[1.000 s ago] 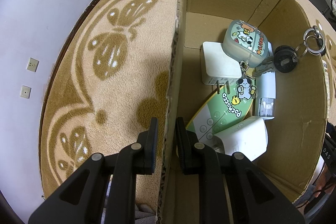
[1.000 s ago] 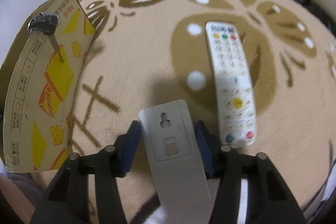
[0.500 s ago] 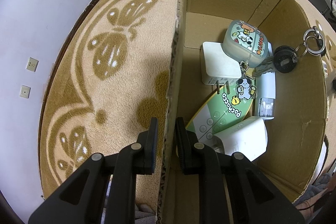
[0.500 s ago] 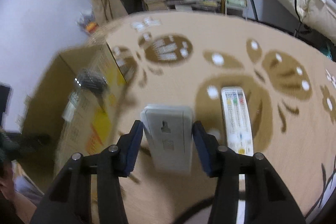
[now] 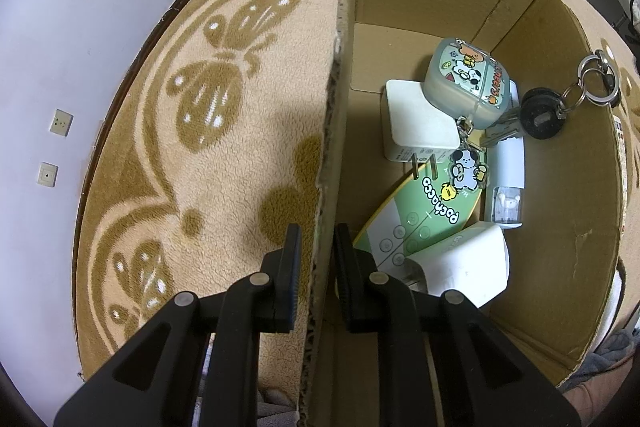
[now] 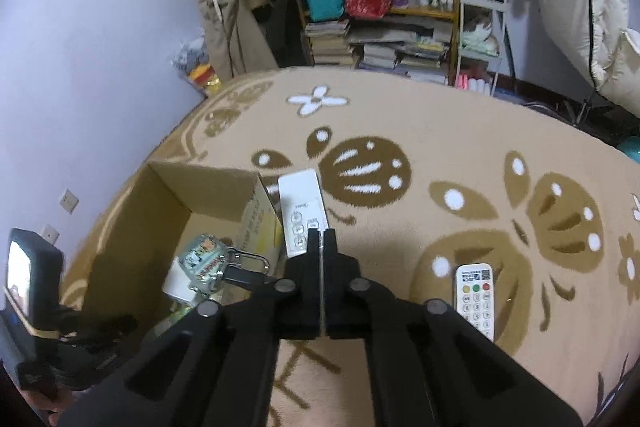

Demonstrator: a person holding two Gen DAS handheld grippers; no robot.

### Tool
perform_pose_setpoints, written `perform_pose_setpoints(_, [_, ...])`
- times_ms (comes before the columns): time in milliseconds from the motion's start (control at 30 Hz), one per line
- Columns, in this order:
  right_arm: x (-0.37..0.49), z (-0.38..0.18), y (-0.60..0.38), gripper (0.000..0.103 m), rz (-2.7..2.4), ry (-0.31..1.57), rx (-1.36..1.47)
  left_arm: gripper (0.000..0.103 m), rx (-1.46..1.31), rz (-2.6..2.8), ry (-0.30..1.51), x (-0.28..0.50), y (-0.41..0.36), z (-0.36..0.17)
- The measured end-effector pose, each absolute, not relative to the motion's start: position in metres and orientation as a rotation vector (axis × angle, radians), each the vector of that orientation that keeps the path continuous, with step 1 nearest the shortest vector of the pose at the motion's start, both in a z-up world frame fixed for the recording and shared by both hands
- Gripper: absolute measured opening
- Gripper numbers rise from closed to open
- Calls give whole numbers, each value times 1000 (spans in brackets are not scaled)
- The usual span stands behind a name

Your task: Organize rigid objects

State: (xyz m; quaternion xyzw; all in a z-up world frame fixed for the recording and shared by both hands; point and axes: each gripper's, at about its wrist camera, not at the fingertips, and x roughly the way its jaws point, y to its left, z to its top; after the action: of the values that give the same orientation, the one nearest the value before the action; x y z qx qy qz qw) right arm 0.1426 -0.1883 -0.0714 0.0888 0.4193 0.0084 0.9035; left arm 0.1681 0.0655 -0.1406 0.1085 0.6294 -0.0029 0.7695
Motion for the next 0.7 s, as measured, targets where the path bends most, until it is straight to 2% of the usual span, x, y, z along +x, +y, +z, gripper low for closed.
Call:
perform_pose_setpoints(67, [151, -81, -194, 37, 40, 885, 204, 16, 232, -5, 1368, 168, 66, -141])
perform_pose_setpoints(100, [154, -84, -197, 40, 44, 891, 216, 16, 231, -6, 1368, 168, 67, -141])
perform_pose_setpoints(200, [159, -89, -202, 41, 52, 896, 224, 16, 231, -5, 1369, 169, 67, -141])
perform_pose_setpoints(267, [167, -92, -202, 51, 82, 906, 208, 16, 236, -3, 1369, 169, 66, -140])
perform_pose_setpoints(333, [176, -98, -202, 56, 117, 916, 200, 16, 239, -2, 1369, 169, 66, -140])
perform_pose_setpoints(700, [221, -144, -204, 56, 282, 1018, 159, 15, 223, -5, 1373, 170, 67, -139])
